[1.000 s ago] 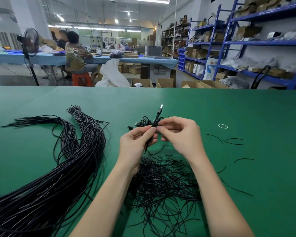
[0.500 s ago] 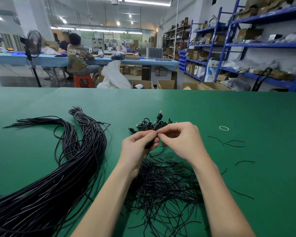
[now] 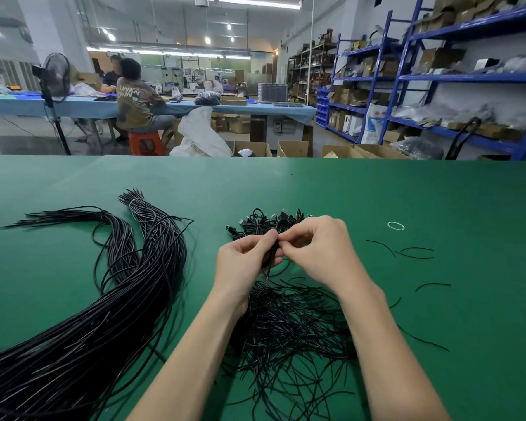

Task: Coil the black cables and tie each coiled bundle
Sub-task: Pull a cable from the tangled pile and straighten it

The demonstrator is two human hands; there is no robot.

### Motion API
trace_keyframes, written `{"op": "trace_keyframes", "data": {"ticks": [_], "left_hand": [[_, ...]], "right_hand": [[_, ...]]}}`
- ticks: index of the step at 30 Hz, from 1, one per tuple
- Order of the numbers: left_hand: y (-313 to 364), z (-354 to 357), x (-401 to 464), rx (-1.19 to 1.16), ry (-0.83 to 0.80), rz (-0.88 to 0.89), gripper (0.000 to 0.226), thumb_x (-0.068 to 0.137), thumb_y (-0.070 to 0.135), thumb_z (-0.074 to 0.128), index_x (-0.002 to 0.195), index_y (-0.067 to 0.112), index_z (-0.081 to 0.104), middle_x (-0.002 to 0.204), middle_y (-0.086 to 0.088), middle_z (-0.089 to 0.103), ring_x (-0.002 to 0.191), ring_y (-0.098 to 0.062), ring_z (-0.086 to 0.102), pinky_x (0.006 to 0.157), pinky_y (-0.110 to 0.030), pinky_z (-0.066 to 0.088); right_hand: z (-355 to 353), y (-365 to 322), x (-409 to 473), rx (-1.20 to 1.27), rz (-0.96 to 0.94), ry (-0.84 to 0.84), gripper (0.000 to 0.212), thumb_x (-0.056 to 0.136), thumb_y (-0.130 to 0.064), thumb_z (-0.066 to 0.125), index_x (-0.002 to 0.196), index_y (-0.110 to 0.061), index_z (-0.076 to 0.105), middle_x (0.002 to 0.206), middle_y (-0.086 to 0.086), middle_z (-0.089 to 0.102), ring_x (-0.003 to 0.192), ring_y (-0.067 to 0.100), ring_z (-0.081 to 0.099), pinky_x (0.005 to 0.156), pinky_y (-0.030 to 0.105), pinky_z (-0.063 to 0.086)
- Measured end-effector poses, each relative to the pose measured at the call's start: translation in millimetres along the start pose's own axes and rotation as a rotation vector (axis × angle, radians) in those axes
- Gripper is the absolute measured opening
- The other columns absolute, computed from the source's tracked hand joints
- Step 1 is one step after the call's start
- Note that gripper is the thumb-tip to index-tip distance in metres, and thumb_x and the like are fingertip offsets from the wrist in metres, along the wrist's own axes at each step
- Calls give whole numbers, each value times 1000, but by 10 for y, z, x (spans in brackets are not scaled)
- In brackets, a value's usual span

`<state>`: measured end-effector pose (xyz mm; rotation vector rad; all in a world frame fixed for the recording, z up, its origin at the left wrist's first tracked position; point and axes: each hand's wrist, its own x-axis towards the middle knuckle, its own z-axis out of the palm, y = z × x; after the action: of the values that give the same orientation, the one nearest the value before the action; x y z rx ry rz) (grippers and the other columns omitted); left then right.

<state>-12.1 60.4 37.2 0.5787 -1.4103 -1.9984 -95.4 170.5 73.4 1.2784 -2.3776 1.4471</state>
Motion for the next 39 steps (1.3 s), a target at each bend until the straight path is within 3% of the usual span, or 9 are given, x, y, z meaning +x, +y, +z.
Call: {"op": "trace_keyframes", "data": {"ticks": [4,8,13,16,20,23,26,34,39], "left_hand": [[17,-4,10,-81,44,-26,16,91,12,70,82,1,75,72,-15,73,63,-17,69,66,-22,59],[73,1,5,-275,-33,-84,10,90,4,67,85,-3,72,77,-17,72,69,-20,71,68,-25,59],[95,3,-8,-353,-84,-98,9,92,2,63,87,-2,69,80,-13,73,69,-16,71,66,-24,60],[92,-3,-2,-354,-71,-87,9,92,3,63,95,-4,68,85,-15,73,70,-16,71,69,-24,60],[80,7,8,-337,-44,-55,7,90,4,66,91,-1,70,78,-11,73,67,-13,69,68,-21,59],[77,10,3,-365,-39,-52,10,89,3,67,97,-3,70,78,-11,73,69,-14,71,67,-22,58],[84,17,4,-398,-35,-72,20,89,1,66,107,-6,67,83,-14,74,72,-17,72,68,-22,58],[99,30,-12,-401,-26,-51,20,91,2,65,109,-5,67,80,-13,74,68,-16,70,66,-21,57],[74,97,-30,-421,-31,-38,14,93,8,64,103,-1,70,80,-9,73,68,-13,69,67,-21,57]], "right_hand": [[27,8,2,86,32,-36,18,83,-7,78,82,-24,83,64,-19,72,63,-6,68,65,5,47],[26,29,-8,566,298,-95,9,89,-1,74,91,-8,77,77,7,78,67,13,74,62,20,57],[-14,16,-5,887,520,-140,21,86,0,76,104,-4,66,83,10,79,70,14,75,59,20,58],[-36,6,-4,879,508,-164,25,82,1,79,103,-4,67,88,12,79,73,17,76,61,22,59],[-18,-10,0,737,491,-151,11,80,-4,83,85,-9,75,73,4,76,63,9,71,60,20,58],[-36,11,5,758,510,-164,6,85,-5,79,87,-10,77,73,0,75,60,6,66,59,19,58],[-36,31,8,839,571,-156,4,87,-5,77,88,-8,77,73,0,75,59,5,67,57,18,57],[26,56,4,962,579,-223,10,87,-8,75,80,-10,82,85,7,77,65,5,70,58,18,57],[146,48,-3,1292,775,-221,17,72,-16,77,80,-1,76,73,6,70,56,7,67,49,15,55]]}}
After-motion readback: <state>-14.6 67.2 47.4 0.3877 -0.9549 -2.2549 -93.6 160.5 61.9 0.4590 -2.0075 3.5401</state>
